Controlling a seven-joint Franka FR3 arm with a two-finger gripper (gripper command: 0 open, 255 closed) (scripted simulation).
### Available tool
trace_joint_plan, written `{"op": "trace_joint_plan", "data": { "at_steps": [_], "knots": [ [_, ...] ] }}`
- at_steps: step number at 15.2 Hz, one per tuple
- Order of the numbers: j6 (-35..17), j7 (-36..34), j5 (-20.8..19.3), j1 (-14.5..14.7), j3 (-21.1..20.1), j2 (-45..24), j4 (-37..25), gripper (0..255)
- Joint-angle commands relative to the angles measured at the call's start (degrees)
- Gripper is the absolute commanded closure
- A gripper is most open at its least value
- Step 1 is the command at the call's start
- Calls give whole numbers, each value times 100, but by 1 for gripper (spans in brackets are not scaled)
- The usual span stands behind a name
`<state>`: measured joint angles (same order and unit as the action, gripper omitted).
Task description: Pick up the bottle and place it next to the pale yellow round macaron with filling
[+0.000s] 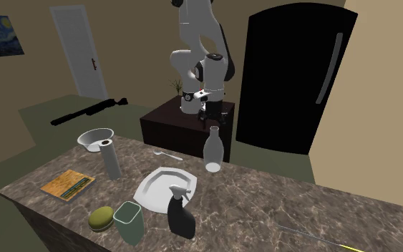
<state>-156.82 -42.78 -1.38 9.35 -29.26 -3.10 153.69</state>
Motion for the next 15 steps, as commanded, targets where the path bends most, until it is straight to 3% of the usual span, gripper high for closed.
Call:
{"op": "trace_joint_plan", "data": {
  "at_steps": [1, 3, 10, 11, 15],
  "knots": [
    [-218, -232, -320, 16, 73, -247, 1, 0],
    [-352, -406, -562, 62, 169, -420, -16, 0],
    [-352, -404, -559, 70, 175, -420, -16, 0],
    [-352, -404, -560, 70, 175, -420, -16, 255],
    [-352, -408, -564, 71, 177, -423, -18, 255]
  ]
}}
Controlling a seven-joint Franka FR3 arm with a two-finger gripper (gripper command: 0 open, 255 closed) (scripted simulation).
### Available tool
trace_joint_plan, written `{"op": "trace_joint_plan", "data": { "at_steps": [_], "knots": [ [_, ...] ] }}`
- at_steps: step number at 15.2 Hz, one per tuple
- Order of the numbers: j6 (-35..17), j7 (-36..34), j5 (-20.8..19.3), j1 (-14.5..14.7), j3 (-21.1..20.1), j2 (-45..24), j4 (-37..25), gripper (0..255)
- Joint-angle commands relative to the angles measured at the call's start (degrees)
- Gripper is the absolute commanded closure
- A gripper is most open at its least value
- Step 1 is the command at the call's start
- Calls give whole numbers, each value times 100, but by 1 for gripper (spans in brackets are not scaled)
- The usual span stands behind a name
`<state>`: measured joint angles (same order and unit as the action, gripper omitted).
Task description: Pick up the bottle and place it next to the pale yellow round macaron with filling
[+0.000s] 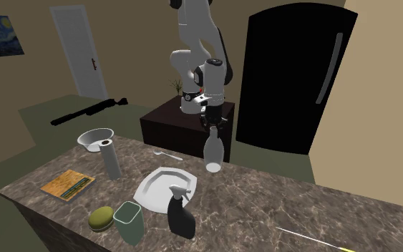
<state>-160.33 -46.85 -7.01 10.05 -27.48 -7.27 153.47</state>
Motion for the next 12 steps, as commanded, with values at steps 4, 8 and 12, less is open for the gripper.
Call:
{"op": "trace_joint_plan", "data": {
  "at_steps": [4, 8, 12],
  "knots": [
    [-2, 0, -2, 0, 1, -7, 3, 255],
    [258, 319, 448, -86, -181, 324, 30, 255],
    [629, 680, 961, -94, -288, 753, 32, 255]
  ]
}}
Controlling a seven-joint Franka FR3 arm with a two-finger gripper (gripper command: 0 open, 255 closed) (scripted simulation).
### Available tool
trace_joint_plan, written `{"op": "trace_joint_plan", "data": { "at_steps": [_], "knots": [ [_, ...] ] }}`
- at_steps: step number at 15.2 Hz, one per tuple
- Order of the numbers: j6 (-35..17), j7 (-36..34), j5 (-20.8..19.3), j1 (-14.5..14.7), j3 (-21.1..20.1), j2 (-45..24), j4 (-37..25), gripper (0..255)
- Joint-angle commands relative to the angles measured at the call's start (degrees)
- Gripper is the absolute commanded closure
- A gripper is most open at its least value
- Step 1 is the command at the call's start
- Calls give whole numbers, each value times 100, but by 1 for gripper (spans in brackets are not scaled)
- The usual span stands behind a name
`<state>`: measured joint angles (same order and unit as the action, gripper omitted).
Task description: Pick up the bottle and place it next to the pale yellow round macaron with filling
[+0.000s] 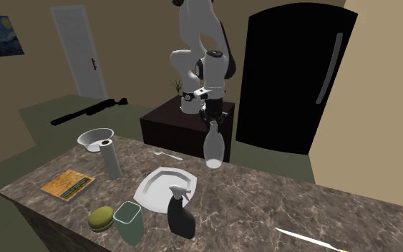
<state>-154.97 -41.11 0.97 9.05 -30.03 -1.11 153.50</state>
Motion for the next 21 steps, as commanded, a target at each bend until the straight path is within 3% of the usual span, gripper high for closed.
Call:
{"op": "trace_joint_plan", "data": {
  "at_steps": [1, 10, 21],
  "knots": [
    [189, 181, 270, 15, -42, 242, 24, 255],
    [1083, 631, 902, 165, 42, 1093, -91, 255],
    [2162, 852, 1177, 294, 244, 1909, -389, 255]
  ]
}}
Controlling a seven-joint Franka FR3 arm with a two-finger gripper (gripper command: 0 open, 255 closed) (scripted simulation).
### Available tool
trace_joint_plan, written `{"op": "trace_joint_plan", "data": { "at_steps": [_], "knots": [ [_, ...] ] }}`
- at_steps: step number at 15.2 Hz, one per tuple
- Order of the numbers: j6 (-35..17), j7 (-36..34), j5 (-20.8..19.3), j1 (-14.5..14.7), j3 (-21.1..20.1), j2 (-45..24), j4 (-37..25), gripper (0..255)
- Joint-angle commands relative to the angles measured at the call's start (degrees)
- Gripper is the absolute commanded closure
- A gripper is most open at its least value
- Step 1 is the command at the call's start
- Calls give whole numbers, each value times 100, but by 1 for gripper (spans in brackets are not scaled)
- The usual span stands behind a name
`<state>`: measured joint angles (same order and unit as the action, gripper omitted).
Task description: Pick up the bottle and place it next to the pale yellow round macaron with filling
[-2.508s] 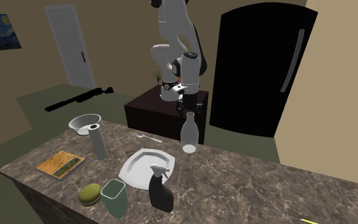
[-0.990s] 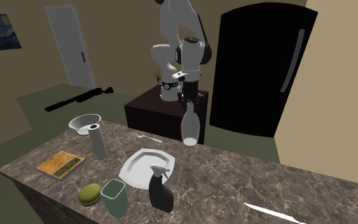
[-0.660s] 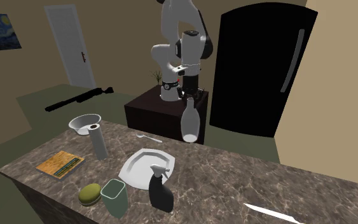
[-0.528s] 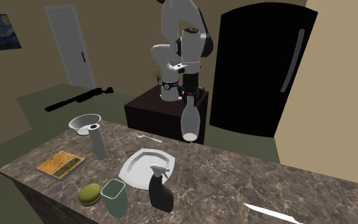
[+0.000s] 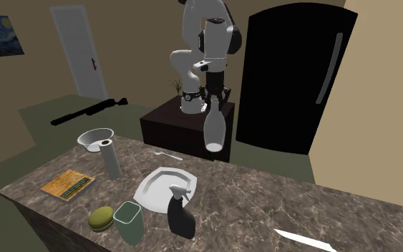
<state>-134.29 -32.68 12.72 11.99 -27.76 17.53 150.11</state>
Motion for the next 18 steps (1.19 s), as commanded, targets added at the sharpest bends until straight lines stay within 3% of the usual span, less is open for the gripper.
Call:
{"op": "trace_joint_plan", "data": {
  "at_steps": [1, 18],
  "knots": [
    [189, 20, 12, 8, 36, 106, -85, 255],
    [1713, 100, 28, 51, 331, 862, -869, 255]
  ]
}}
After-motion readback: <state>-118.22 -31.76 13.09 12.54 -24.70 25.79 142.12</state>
